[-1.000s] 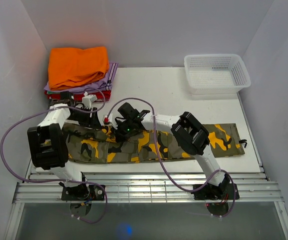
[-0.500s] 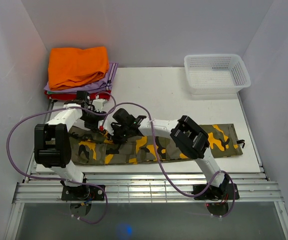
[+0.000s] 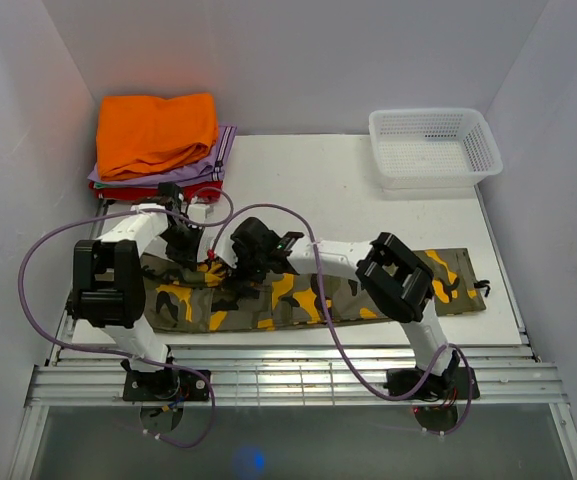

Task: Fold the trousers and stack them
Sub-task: Fold the trousers

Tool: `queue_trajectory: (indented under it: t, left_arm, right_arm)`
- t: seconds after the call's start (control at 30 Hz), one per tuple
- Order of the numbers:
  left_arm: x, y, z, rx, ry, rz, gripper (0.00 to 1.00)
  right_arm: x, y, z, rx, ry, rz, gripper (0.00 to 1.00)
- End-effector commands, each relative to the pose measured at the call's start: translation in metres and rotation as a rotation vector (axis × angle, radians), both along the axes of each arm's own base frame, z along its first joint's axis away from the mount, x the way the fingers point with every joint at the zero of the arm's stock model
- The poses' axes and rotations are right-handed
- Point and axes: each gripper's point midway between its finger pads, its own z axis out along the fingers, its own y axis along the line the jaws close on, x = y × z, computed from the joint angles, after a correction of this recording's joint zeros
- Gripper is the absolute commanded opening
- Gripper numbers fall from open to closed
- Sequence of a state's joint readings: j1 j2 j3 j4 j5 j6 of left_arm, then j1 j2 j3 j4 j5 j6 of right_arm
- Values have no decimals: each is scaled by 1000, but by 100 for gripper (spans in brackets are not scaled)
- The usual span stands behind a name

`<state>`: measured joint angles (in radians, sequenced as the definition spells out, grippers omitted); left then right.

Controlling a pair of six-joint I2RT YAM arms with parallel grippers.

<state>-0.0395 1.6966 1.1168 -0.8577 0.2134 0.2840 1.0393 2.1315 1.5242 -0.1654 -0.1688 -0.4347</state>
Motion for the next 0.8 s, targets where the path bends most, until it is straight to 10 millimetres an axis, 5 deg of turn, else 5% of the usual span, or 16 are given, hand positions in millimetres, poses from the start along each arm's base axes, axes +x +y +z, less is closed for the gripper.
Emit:
queue_trajectory:
  t: [0.0,0.1,0.17,0.23,0.4,0.57,0.77]
  left_arm:
    - [19,2,14,16,-57,14,0]
    - [34,1,22,15,-90,15,0]
    - [39,1,25,10,-98,17,0]
    - [49,-1,30,4,-117,16,0]
    - [69,-5,39,-13,-150,20,0]
    - [100,-5,42,-11,-210,19,0]
    - [145,10,42,70,-354,32,0]
  right_arm:
    - [-6,-30,33,-27,-23,-13,98]
    - [-18,-58,48,-33,-1,22,94]
    - [-28,-74,60,-29,-1,56,80]
    - [-45,-98,44,-89,49,106,59]
    - [-66,-144,-3,-267,152,147,33]
    - [-81,-187,-62,-466,255,148,25]
    - [-104,-217,-81,-541,324,168,22]
